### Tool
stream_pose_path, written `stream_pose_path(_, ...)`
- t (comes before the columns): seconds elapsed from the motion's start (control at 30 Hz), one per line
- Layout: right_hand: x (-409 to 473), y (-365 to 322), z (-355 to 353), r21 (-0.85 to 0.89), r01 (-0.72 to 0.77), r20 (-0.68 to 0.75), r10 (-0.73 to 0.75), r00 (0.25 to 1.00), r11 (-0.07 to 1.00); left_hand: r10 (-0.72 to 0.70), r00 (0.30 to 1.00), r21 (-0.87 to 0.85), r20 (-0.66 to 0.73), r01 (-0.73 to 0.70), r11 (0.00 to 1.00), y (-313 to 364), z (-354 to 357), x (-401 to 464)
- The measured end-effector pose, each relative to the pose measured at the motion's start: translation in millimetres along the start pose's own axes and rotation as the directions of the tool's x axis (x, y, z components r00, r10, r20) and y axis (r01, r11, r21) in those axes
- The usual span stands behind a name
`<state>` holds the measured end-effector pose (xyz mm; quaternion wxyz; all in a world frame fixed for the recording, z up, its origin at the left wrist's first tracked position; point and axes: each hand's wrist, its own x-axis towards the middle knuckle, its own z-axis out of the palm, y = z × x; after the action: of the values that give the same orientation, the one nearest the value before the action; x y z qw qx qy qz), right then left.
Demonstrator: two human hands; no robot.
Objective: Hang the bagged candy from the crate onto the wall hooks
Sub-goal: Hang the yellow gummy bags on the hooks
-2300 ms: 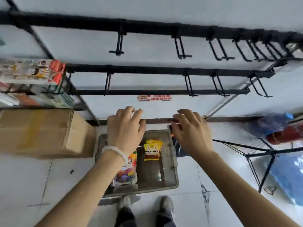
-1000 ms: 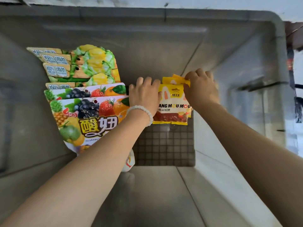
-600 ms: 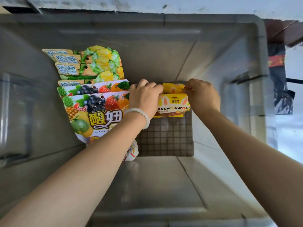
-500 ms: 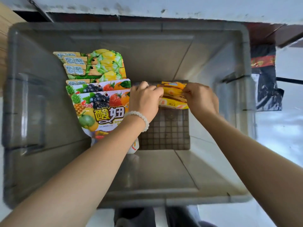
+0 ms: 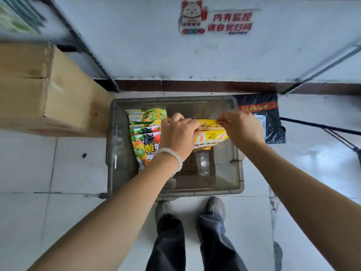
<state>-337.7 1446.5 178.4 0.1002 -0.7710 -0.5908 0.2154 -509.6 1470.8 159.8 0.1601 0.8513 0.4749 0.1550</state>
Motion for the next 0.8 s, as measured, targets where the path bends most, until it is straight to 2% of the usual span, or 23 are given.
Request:
stream_pose_path(0.17, -27, -57, -119, 0.069, 0.029, -0.031, -0.027, 0.999, 0.997, 0.033, 0.997, 0.002, -0.068, -0.033, 0.999, 39, -114, 18)
stream_pose_path(0.33, -57, -114, -238, 0.076, 0.149, -0.118, -0.139, 0.983, 0.986, 0.193, 0.974, 0.032, -0.115, -0.191, 0.981, 84, -235, 40)
stream_pose_path(0.43, -82, -146, -304, 0.040, 0.189, -0.192, -0.179, 0.965, 0.981, 0.319, 0.931, 0.073, -0.177, -0.311, 0.948, 110, -306, 51)
stream_pose_path(0.57, -112, -182, -379, -0.056, 0.288, -0.228, -0.293, 0.928, 0.956, 0.439, 0.885, 0.154, -0.156, -0.418, 0.895, 144, -390, 59)
stream_pose_path(0.67, -130, -201, -428, -0.031, 0.299, -0.311, -0.294, 0.904, 0.954, 0.500, 0.828, 0.206, -0.255, -0.459, 0.865, 170, -441, 61)
stream_pose_path(0.8, -163, -222, -483, 0.001, 0.304, -0.422, -0.275, 0.864, 0.953, 0.579, 0.719, 0.316, -0.385, -0.486, 0.815, 205, -501, 60)
